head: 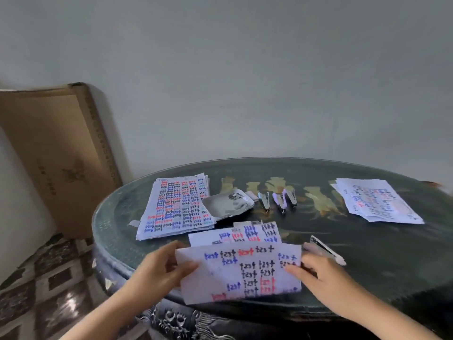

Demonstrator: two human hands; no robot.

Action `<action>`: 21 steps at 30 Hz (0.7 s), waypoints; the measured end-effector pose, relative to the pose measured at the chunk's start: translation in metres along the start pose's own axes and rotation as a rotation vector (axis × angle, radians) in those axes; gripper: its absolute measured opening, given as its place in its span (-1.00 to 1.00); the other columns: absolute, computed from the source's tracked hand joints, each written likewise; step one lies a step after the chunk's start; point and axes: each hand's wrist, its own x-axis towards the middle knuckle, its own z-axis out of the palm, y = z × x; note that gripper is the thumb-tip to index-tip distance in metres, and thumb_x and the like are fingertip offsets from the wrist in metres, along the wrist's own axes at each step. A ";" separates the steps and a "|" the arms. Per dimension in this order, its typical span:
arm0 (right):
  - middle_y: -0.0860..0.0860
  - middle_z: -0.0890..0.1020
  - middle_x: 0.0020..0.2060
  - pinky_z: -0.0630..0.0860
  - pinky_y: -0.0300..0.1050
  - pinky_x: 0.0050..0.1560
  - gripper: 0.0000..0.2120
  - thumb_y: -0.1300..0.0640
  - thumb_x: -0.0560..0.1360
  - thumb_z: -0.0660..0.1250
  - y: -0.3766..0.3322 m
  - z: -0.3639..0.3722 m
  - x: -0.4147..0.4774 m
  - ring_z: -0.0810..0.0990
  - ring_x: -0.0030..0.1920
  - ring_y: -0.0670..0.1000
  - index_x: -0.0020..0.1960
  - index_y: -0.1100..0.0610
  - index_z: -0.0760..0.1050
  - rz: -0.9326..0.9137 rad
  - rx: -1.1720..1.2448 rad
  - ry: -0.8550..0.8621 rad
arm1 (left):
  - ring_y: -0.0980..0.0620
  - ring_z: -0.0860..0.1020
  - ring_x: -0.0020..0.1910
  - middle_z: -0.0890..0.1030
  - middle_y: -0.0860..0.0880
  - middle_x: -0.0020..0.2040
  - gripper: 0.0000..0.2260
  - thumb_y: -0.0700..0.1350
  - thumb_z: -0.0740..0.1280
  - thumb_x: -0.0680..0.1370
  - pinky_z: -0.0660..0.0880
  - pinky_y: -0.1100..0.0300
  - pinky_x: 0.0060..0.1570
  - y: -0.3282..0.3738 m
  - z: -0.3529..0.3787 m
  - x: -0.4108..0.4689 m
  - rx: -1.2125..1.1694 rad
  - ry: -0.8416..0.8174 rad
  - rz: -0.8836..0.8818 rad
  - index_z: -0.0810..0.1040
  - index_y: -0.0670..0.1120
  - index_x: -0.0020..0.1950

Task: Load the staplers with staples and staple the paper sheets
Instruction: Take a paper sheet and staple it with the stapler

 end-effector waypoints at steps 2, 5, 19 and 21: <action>-0.18 0.61 -0.16 0.33 -0.21 -0.02 -0.71 -0.06 0.56 0.24 0.019 -0.001 -0.010 0.52 0.02 -0.23 -0.31 0.00 0.41 0.051 0.060 0.006 | 0.25 0.50 -0.40 0.60 0.14 -0.38 -0.76 -0.01 0.35 0.52 0.47 0.28 -0.30 -0.006 0.025 0.008 0.040 -0.032 -0.030 0.46 -0.18 -0.09; -0.11 0.29 -0.52 0.15 -0.13 -0.31 -0.68 0.03 0.59 0.23 0.030 0.001 -0.010 0.19 -0.44 -0.13 -0.31 -0.01 0.25 0.106 0.093 0.074 | 0.11 0.52 -0.29 0.62 -0.05 -0.21 -0.73 0.07 0.31 0.53 0.47 0.16 -0.23 -0.022 0.061 0.022 0.062 0.011 -0.113 0.46 -0.14 -0.02; -0.11 0.27 0.41 0.41 -0.42 -0.06 -0.42 0.37 0.56 0.17 0.057 0.018 0.013 0.35 0.34 -0.08 0.46 -0.10 0.25 0.230 0.081 0.272 | 0.05 0.60 -0.13 0.61 0.03 0.00 -0.64 0.02 0.35 0.52 0.58 0.07 -0.14 -0.027 0.112 0.076 0.356 -0.047 -0.061 0.27 0.01 0.20; -0.06 0.34 0.32 0.36 -0.33 0.10 -0.53 0.33 0.58 0.17 0.060 0.020 0.017 0.33 0.34 -0.02 0.41 -0.04 0.34 0.248 -0.003 0.297 | 0.01 0.58 -0.05 0.59 0.01 0.10 -0.57 -0.01 0.39 0.49 0.56 0.09 -0.06 -0.032 0.113 0.081 0.349 -0.021 -0.047 0.28 0.00 0.27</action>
